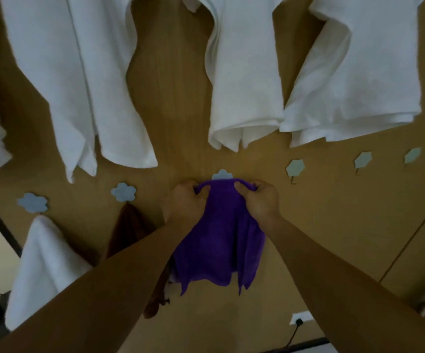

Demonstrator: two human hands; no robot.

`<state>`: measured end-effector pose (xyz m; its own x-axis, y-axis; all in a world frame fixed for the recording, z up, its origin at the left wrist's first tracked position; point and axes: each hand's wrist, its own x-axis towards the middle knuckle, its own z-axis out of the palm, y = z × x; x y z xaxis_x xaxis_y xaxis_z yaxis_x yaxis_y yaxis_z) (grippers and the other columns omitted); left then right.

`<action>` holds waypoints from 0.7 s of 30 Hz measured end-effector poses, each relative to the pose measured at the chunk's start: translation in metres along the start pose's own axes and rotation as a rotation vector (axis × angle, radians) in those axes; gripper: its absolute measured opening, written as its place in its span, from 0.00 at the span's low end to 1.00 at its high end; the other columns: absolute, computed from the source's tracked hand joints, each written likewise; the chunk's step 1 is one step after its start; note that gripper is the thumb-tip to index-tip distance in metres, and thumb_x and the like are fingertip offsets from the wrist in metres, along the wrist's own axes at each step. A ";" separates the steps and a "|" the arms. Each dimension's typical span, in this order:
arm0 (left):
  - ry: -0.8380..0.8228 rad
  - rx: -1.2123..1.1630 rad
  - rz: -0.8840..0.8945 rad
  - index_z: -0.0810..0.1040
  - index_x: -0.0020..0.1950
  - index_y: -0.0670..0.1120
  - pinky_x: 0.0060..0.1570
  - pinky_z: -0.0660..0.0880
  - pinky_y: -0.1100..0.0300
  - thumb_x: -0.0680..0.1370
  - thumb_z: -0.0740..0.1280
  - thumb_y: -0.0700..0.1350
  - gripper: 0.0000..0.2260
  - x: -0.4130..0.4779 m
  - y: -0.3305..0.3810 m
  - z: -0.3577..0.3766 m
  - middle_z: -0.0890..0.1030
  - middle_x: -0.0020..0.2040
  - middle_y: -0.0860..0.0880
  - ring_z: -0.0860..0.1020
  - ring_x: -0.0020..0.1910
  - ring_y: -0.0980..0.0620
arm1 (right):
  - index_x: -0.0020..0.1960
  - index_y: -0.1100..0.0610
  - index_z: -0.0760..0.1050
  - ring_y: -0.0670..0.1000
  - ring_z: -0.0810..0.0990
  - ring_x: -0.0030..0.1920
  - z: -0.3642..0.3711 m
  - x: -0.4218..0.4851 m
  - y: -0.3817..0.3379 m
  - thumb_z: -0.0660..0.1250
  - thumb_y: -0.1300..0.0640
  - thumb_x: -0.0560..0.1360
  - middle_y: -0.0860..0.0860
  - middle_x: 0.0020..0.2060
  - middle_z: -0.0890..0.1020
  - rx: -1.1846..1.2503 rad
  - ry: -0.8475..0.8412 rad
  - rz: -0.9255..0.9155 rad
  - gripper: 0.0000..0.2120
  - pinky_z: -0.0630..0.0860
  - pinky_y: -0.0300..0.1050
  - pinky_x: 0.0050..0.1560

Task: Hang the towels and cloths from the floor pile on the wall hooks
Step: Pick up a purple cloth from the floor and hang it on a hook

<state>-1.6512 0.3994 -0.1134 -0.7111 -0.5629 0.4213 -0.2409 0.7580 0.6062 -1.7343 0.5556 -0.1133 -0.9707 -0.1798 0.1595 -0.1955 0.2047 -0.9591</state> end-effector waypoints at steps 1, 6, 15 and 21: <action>0.004 0.014 -0.021 0.79 0.46 0.50 0.30 0.65 0.64 0.78 0.62 0.58 0.13 -0.003 -0.002 0.003 0.77 0.34 0.56 0.72 0.32 0.60 | 0.35 0.53 0.78 0.54 0.82 0.41 0.002 0.002 0.005 0.72 0.44 0.71 0.52 0.36 0.84 -0.026 -0.004 0.012 0.13 0.80 0.54 0.48; -0.123 -0.350 -0.341 0.80 0.39 0.41 0.35 0.73 0.57 0.75 0.68 0.51 0.13 -0.009 -0.002 0.016 0.82 0.35 0.45 0.78 0.36 0.50 | 0.34 0.55 0.78 0.58 0.83 0.42 0.005 0.004 0.016 0.75 0.50 0.68 0.55 0.36 0.84 0.042 -0.069 0.137 0.11 0.81 0.56 0.45; -0.431 -0.685 -0.704 0.80 0.55 0.42 0.42 0.74 0.57 0.77 0.61 0.44 0.12 -0.004 0.010 0.029 0.81 0.45 0.43 0.77 0.43 0.48 | 0.44 0.62 0.80 0.53 0.80 0.38 0.012 -0.001 0.032 0.69 0.53 0.73 0.57 0.40 0.83 0.066 -0.301 0.390 0.11 0.76 0.45 0.39; -0.432 0.016 -0.443 0.79 0.54 0.47 0.47 0.70 0.55 0.79 0.57 0.62 0.21 -0.026 -0.018 0.048 0.80 0.49 0.47 0.77 0.55 0.45 | 0.34 0.53 0.71 0.50 0.76 0.36 0.010 0.001 0.037 0.63 0.38 0.75 0.49 0.32 0.77 -0.648 -0.154 -0.085 0.20 0.73 0.44 0.41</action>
<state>-1.6603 0.4160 -0.1679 -0.7435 -0.6436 -0.1818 -0.5821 0.4891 0.6495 -1.7406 0.5533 -0.1510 -0.9266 -0.3464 0.1463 -0.3612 0.7115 -0.6027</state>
